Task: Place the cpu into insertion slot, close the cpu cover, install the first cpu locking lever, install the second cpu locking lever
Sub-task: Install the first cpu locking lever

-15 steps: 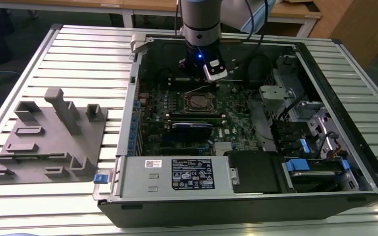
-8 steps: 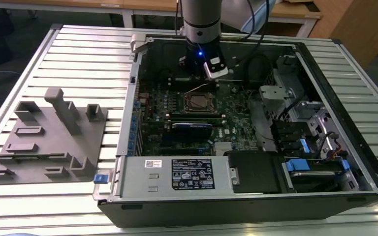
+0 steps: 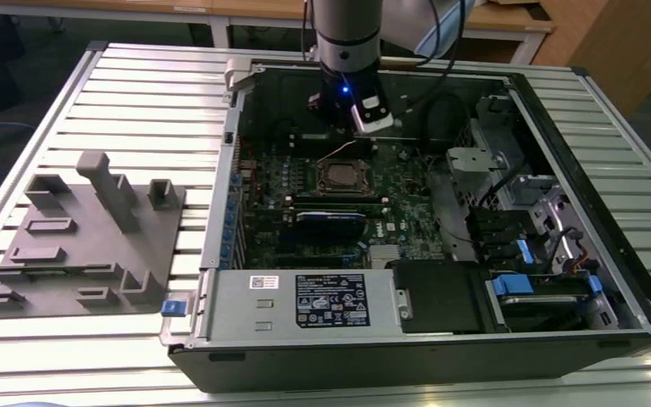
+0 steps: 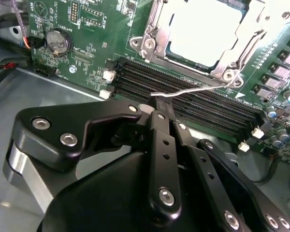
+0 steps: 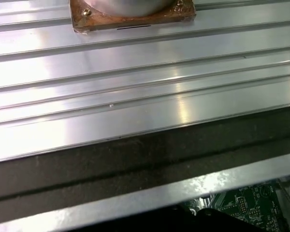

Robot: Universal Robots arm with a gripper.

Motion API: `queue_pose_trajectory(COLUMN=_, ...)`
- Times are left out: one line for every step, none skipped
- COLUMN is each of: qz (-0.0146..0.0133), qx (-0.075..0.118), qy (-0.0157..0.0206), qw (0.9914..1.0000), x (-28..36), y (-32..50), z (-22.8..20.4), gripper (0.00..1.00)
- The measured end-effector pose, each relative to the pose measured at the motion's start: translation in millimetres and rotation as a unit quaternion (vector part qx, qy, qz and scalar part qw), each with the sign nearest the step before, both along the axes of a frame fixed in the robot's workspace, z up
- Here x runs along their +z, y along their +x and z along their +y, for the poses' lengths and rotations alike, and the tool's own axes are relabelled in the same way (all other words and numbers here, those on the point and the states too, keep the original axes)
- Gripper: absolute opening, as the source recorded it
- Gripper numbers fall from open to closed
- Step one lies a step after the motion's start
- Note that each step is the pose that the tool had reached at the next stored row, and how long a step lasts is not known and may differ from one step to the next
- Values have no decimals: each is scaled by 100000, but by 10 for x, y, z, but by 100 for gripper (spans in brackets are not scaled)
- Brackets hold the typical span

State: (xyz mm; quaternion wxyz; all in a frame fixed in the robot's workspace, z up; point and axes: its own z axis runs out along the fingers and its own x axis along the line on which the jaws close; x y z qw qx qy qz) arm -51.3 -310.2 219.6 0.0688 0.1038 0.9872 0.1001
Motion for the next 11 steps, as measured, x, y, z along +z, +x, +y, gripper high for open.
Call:
queue_pose_trajectory(qz=3, qx=7, qy=69, qw=100000, x=6, y=0, z=0, gripper=11)
queue_pose_trajectory(qz=-1, qx=9, qy=165, qw=100000, x=14, y=1, z=0, gripper=11)
queue_pose_trajectory(qz=2, qx=14, qy=299, qw=100000, x=25, y=1, z=0, gripper=11)
queue_pose_trajectory(qz=5, qx=11, qy=425, qw=99999, x=36, y=1, z=0, gripper=11)
queue_pose_trajectory(qz=2, qx=9, qy=569, qw=99998, x=48, y=1, z=0, gripper=11)
queue_pose_trajectory(qz=-2, qx=8, qy=704, qw=99998, x=60, y=1, z=0, gripper=11)
queue_pose_trajectory(qz=-1, qx=9, qy=829, qw=99997, x=72, y=1, z=0, gripper=11)
queue_pose_trajectory(qz=2, qx=7, qy=921, qw=99996, x=83, y=0, z=0, gripper=11)
queue_pose_trajectory(qz=1, qx=8, qy=1010, qw=99995, x=89, y=0, z=0, gripper=11)
queue_pose_trajectory(qz=-5, qx=9, qy=1073, qw=99994, x=92, y=1, z=-1, gripper=11)
queue_pose_trajectory(qz=-5, qx=11, qy=1128, qw=99994, x=93, y=1, z=-2, gripper=11)
